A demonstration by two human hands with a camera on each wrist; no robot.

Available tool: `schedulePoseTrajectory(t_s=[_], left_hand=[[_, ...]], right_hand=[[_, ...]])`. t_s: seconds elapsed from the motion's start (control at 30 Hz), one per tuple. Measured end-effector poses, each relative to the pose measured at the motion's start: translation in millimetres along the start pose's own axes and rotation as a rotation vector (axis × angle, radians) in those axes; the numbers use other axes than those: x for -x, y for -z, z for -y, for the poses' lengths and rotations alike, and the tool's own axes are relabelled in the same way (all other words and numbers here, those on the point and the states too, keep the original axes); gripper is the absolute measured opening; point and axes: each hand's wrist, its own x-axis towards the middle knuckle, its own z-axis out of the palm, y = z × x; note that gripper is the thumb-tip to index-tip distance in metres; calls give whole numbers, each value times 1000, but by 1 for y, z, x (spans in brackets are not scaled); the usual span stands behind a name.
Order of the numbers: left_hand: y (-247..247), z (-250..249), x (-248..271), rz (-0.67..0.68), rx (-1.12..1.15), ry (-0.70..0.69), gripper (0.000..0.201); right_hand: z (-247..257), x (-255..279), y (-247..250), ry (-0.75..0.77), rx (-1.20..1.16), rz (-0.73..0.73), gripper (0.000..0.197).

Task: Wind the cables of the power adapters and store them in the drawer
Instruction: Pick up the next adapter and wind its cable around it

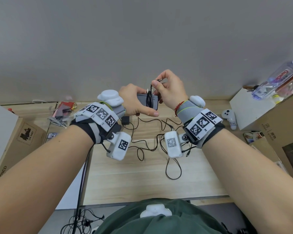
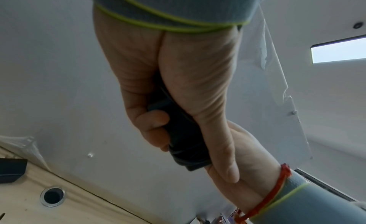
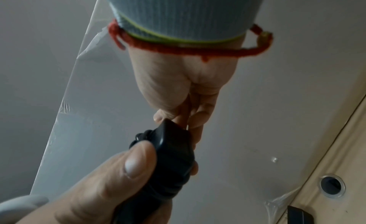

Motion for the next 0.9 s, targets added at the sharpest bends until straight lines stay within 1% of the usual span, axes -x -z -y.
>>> schedulePoseTrajectory(t_s=[0.07, 0.1, 0.17, 0.23, 0.3, 0.37, 0.47, 0.5, 0.53, 0.6, 0.67, 0.8, 0.9], left_hand=[[1, 1, 1, -3, -40, -16, 49], [1, 3, 2, 2, -57, -30, 50], [-1, 7, 4, 18, -89, -53, 54], [-4, 13, 7, 28, -66, -62, 57], [-8, 20, 7, 22, -12, -50, 52], [-12, 25, 5, 27, -7, -38, 52], [-20, 30, 5, -20, -73, -30, 71], [-23, 33, 6, -19, -38, -22, 70], [-28, 37, 5, -6, 45, -7, 64], [-36, 44, 4, 9, 227, 14, 42], [-41, 52, 2, -9, 308, -2, 28], [-54, 68, -5, 44, 406, -17, 22], [-74, 75, -6, 83, 499, 34, 25]], right_hand=[[-1, 0, -2, -32, 18, 18, 19], [-1, 0, -1, -64, 15, 52, 18], [-1, 1, 0, -153, -40, 165, 16], [-2, 3, 1, -231, -134, 268, 16], [-5, 6, 1, -275, -195, 305, 16], [-10, 11, -2, -300, -232, 300, 14], [-19, 20, -10, -340, -237, 271, 15], [-23, 24, -14, -353, -230, 252, 16], [-27, 28, -18, -362, -230, 233, 17], [-34, 36, -25, -390, -266, 202, 20], [-39, 45, -31, -421, -317, 194, 26], [-49, 63, -34, -517, -390, 123, 34], [-60, 81, -33, -589, -447, 72, 37]])
